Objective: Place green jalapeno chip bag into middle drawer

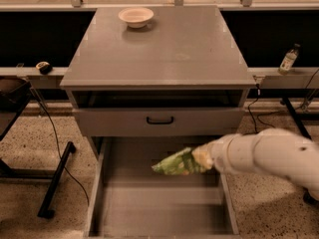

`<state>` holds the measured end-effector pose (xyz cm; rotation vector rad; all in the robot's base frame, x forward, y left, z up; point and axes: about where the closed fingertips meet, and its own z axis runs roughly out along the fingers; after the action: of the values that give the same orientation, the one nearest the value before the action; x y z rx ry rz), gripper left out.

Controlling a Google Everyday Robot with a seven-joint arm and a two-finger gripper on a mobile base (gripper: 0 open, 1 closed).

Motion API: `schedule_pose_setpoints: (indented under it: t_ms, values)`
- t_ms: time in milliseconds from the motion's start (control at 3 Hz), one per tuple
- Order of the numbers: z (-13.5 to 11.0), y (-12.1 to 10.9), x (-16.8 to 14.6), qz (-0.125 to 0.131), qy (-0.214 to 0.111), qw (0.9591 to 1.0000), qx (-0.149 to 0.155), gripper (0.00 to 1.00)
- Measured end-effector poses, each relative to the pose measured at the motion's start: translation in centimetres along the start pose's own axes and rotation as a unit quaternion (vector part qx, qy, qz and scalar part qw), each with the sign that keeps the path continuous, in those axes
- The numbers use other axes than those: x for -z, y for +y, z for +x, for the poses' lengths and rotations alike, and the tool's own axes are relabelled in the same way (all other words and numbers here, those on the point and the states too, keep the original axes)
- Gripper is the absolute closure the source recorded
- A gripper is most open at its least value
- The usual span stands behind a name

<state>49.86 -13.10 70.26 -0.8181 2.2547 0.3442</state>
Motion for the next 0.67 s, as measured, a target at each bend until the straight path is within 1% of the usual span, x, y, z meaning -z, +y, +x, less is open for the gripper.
schedule_pose_setpoints:
  t_ms: [333,667]
  values:
    - [7.4,3.7,-5.5,-0.047,0.066,0.9954,-0.051,1.0]
    - [11.3,6.1,-8.2,-0.079,0.095,0.989,-0.081,1.0]
